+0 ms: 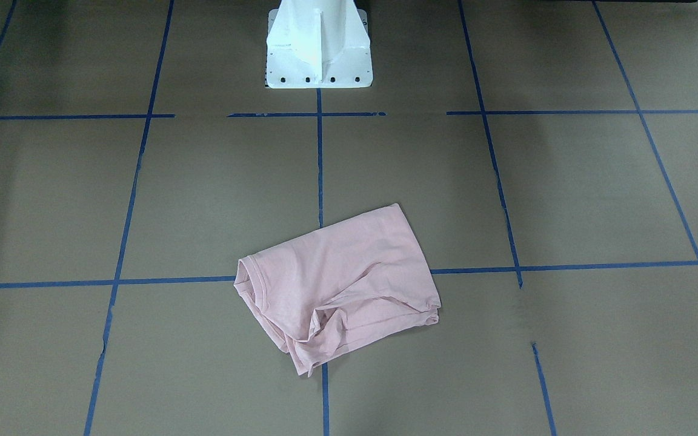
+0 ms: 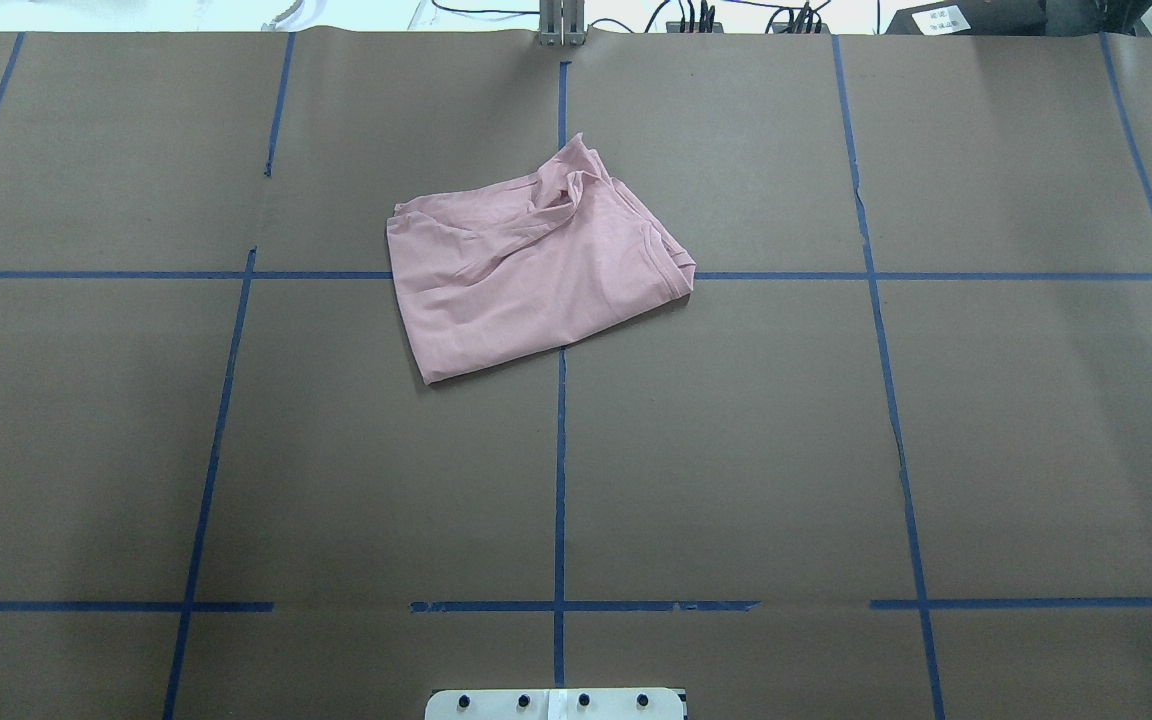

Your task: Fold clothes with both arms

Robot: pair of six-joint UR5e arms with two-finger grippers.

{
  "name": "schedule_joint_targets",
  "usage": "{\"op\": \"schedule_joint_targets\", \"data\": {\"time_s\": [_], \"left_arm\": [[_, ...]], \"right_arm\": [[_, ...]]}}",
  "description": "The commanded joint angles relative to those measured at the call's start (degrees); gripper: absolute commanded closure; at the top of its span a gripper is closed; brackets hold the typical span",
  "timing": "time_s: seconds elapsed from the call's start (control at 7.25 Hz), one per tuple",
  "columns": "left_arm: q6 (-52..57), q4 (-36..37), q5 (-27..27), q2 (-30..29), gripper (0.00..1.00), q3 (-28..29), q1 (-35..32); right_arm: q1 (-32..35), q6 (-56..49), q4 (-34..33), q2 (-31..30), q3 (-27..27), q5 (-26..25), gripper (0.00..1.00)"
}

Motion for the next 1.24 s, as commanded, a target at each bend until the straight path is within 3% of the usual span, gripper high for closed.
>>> {"op": "schedule_joint_targets", "data": {"time_s": [0.0, 0.14, 0.41, 0.96, 1.1], "left_arm": [[2.77, 1.69, -0.34, 6.4, 0.0, -3.98, -1.28], [2.86, -2.49, -0.59, 9.82, 0.0, 0.02, -1.02], [2.95, -4.29, -1.2, 9.94, 0.0, 7.85, -1.02], [2.69, 5.28, -1.38, 8.45, 0.0, 6.48, -0.93], [2.6, 6.42, -4.25, 8.45, 0.0, 6.57, -0.93]], "right_arm": [[2.18, -2.28, 4.06, -6.48, 3.47, 3.63, 0.0], [2.18, -2.09, 6.53, -6.75, 3.13, 3.63, 0.0], [2.01, 0.53, 6.64, -7.1, 3.13, 3.46, 0.0], [1.21, 3.01, 6.9, -7.1, -1.44, 3.2, 0.0], [1.21, 3.01, 6.9, -7.1, -1.96, 3.2, 0.0]]}}
